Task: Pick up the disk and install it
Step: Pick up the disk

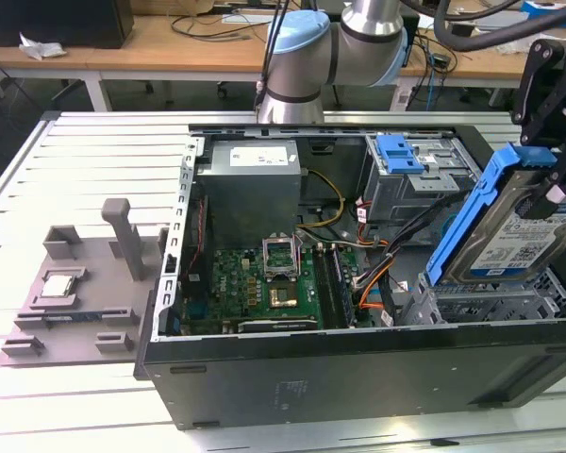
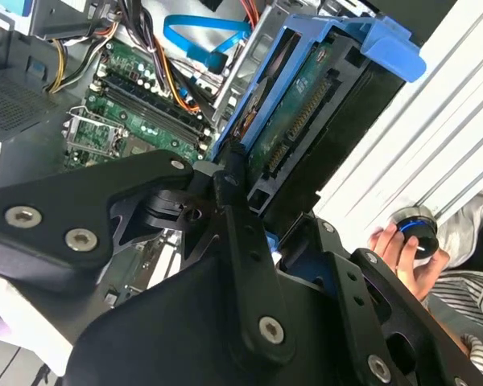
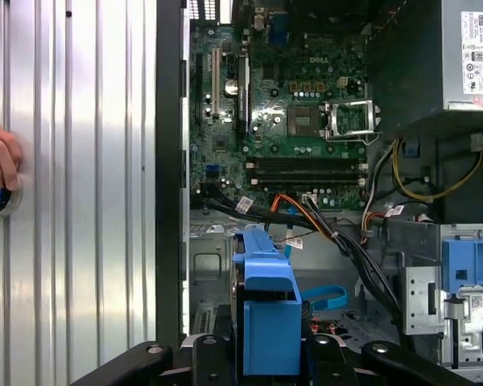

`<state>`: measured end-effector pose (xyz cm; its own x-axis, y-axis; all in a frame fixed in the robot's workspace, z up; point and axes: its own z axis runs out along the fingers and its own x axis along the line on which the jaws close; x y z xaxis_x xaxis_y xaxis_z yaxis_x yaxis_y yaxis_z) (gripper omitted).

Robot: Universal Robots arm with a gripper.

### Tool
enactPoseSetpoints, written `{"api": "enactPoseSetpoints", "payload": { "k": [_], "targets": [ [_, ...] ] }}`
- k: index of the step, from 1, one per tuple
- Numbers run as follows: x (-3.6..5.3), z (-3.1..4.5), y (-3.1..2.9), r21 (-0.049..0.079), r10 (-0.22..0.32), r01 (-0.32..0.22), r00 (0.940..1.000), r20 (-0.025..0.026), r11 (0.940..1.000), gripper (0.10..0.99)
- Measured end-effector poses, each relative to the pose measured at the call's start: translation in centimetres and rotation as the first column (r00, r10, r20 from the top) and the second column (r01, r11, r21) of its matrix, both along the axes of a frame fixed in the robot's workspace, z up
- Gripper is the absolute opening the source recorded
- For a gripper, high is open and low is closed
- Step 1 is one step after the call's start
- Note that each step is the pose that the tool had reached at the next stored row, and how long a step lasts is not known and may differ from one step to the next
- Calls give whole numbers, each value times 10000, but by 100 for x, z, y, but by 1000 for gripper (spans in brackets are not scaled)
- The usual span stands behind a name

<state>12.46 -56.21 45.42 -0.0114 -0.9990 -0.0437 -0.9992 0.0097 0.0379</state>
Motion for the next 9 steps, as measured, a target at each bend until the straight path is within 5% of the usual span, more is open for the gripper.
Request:
{"api": "enactPoseSetpoints", "payload": {
  "k": [9],
  "targets": [
    [29, -25, 7, 2, 0, 0, 10000, -3, 10000, 365]
  ]
}}
